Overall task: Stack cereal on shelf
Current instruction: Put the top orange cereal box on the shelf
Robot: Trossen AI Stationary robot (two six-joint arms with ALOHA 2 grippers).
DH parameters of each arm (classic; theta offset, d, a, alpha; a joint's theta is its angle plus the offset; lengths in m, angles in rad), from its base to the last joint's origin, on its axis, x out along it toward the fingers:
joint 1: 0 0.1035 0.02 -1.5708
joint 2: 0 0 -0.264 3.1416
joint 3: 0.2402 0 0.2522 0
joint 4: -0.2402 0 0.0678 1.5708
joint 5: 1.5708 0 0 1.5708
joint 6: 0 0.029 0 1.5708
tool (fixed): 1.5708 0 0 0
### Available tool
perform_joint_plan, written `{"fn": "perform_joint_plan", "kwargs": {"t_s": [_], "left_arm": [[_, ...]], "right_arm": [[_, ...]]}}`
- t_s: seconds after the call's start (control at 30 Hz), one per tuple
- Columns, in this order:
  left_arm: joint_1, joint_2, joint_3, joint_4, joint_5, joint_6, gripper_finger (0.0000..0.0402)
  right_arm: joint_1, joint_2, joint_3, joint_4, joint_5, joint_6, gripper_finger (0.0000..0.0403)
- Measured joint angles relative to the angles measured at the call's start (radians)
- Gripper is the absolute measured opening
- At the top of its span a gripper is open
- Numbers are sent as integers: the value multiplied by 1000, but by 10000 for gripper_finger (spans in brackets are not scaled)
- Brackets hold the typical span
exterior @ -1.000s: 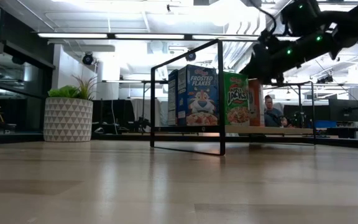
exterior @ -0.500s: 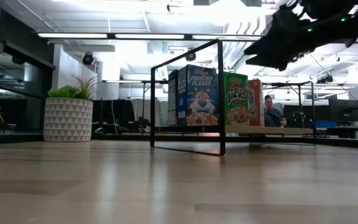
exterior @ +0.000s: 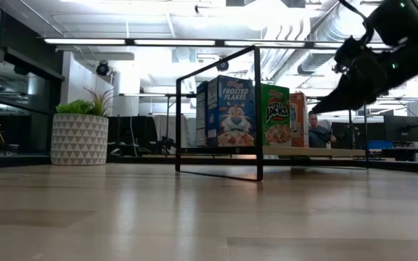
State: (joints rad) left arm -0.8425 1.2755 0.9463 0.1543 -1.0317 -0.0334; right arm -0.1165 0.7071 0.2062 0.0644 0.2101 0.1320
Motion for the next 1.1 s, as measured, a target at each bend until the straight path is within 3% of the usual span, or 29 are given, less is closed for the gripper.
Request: {"fn": "perform_joint_plan", "kwargs": {"t_s": [0.17,0.3,0.57,0.77,1.1], "left_arm": [[10,0,0,0,0,0,289],[29,0,0,0,1,0,289],[70,0,0,0,79,-8,289],[84,0,0,0,81,-8,289],[84,0,0,9,80,44,289]], "right_arm": [[-1,0,-121,224,115,19,18],[-1,0,-168,343,130,26,5],[-1,0,-183,415,181,72,1],[-1,12,-183,429,179,108,0],[0,207,-179,551,210,157,0]]}}
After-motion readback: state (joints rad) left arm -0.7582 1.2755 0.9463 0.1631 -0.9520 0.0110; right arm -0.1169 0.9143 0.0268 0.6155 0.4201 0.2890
